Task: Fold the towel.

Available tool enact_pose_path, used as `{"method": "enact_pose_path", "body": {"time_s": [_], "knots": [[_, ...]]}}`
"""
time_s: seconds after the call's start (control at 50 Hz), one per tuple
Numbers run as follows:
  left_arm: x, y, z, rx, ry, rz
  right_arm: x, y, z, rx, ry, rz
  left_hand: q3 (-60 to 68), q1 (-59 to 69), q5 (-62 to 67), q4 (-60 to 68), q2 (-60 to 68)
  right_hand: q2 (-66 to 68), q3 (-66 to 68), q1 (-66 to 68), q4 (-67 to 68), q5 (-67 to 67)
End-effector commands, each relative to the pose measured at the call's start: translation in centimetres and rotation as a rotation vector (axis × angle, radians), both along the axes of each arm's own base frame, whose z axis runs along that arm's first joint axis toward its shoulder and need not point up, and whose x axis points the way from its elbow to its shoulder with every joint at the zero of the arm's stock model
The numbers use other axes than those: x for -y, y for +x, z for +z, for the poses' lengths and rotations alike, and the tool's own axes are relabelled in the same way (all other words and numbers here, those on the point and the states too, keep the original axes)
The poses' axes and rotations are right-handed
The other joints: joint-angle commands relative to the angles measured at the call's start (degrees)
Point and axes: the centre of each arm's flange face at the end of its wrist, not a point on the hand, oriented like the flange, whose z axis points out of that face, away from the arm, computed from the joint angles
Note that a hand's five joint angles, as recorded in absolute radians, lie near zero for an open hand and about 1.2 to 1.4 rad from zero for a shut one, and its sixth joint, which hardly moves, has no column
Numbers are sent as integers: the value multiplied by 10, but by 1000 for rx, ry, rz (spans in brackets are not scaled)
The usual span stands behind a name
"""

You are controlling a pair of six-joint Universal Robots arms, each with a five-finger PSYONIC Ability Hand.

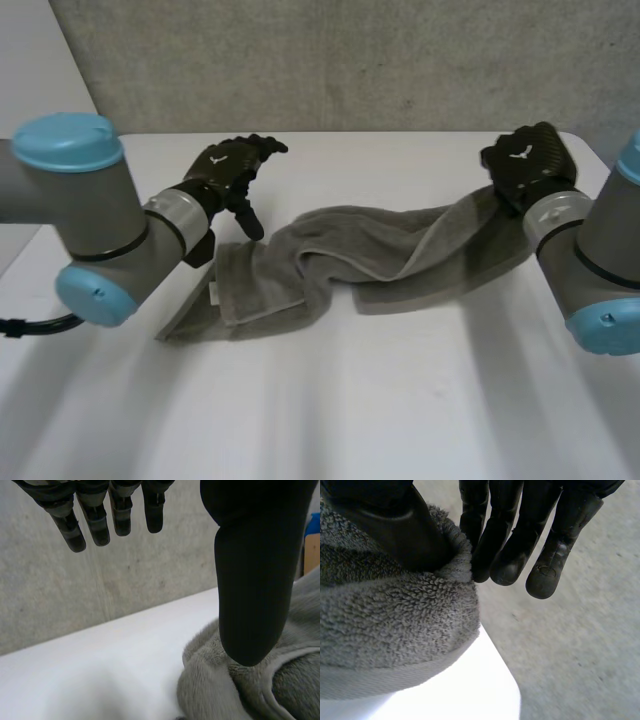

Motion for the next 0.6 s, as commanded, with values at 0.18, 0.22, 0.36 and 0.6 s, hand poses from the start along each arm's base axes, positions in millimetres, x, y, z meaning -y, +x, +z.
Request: {"method": "enact_pose_path", "body": {"time_s": [0.18,0.22,0.36,0.6], "knots": [[-50,15,-14,127,16,-44,21,-44,-20,-11,1,-135,71,70,79,71,72,36,31,21,34,32],[-52,15,-18,162,1,-54,20,-44,-22,-11,7,-134,73,72,80,73,74,36,31,21,34,32],[-66,-1,-42,282,-20,-125,16,-39,-34,-18,40,-118,71,71,79,71,72,36,31,21,34,32],[-60,-19,-82,391,-15,-129,14,-36,-48,-29,80,-95,56,55,63,56,57,36,31,21,34,32]]}}
